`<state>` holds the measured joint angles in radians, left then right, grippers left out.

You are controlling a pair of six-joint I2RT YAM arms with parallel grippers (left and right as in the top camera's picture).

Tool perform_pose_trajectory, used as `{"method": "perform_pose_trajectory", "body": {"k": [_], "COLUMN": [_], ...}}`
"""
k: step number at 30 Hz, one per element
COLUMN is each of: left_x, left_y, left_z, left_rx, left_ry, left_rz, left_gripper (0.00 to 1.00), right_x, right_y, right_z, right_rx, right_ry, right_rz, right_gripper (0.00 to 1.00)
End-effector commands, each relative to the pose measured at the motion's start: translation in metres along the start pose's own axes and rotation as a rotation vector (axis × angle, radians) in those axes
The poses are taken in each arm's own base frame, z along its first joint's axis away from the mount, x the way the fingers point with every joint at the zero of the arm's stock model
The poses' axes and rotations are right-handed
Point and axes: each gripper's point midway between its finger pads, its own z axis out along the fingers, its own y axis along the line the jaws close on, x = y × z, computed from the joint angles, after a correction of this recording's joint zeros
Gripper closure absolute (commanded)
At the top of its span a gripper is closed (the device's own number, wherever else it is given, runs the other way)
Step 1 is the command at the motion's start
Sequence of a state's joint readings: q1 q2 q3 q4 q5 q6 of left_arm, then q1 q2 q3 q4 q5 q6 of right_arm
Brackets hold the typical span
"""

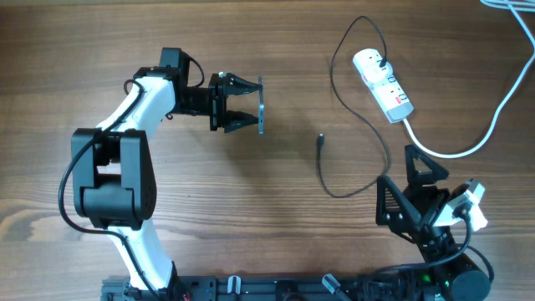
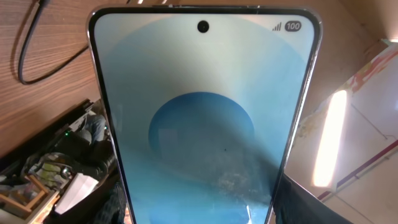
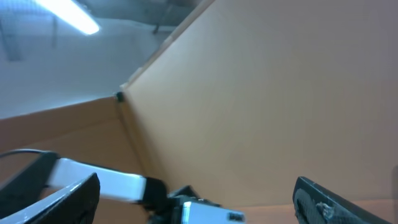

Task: Plug charger to phone and switch on socket
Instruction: 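Swing the right arm toward the phone held by the left gripper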

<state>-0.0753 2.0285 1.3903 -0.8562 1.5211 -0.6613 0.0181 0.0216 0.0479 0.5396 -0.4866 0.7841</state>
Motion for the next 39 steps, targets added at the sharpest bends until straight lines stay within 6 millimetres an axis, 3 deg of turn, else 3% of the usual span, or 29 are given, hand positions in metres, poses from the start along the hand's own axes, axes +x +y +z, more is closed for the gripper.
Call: {"method": "perform_pose_trajectory", "body": {"k": [1,4,8,10,11,13,19,21,24,25,26,30,34,37,39], "left_x": [0.017,0.017,0.017,0.017,0.017,0.017,0.017,0.017,0.017,0.017,0.017,0.017,0.017,0.017,0.017], "left_y": [-0.021,-0.021,-0.021,-0.021,-0.021,-0.021,-0.021,-0.021,-0.021,-0.021,-0.021,-0.021,-0.021,-0.021,-0.021], "left_z": [-0.004,-0.004,-0.004,-0.004,-0.004,-0.004,-0.004,-0.004,-0.004,-0.004,-0.004,-0.004,-0.004,-0.004,-0.004], "left_rx": [0.046,0.046,0.046,0.046,0.046,0.046,0.046,0.046,0.046,0.046,0.046,0.046,0.046,0.046,0.046], "left_ry": [0.031,0.031,0.031,0.031,0.031,0.031,0.031,0.031,0.031,0.031,0.031,0.031,0.031,0.031,0.031], "left_rz": [0.048,0.048,0.048,0.048,0.048,0.048,0.048,0.048,0.049,0.048,0.048,0.049,0.052,0.051,0.051], "left_gripper": [0.39,0.39,0.39,0.39,0.39,0.38,0.39,0.39,0.39,0.39,0.39,0.39,0.39,0.39,0.39], "right_x": [-0.039,-0.058,-0.045,-0.049,-0.054,-0.063,-0.054,-0.043,-0.020,-0.005,0.008,0.047,0.092,0.120,0.139], "right_y": [0.060,0.079,0.081,0.100,0.109,0.141,0.161,0.155,0.114,0.084,0.065,0.019,0.021,0.013,0.015], "right_z": [0.015,0.046,0.070,0.086,0.095,0.096,0.117,0.130,0.167,0.180,0.184,0.182,0.182,0.176,0.175], "right_rx": [-0.151,-0.134,-0.156,-0.268,-0.329,-0.625,-0.716,-0.658,-0.398,-0.225,-0.103,0.277,0.467,0.686,0.737], "right_ry": [0.040,0.224,0.544,0.658,0.691,0.764,0.774,0.765,0.700,0.700,0.727,0.864,0.986,0.937,0.922], "right_rz": [-0.039,-0.148,-0.165,0.006,0.132,0.145,0.237,0.290,0.346,0.325,0.296,0.139,-0.065,-0.166,-0.215], "right_gripper": [0.00,0.00,0.00,0.00,0.00,0.01,0.01,0.00,0.00,0.01,0.01,0.01,0.00,0.01,0.01]}}
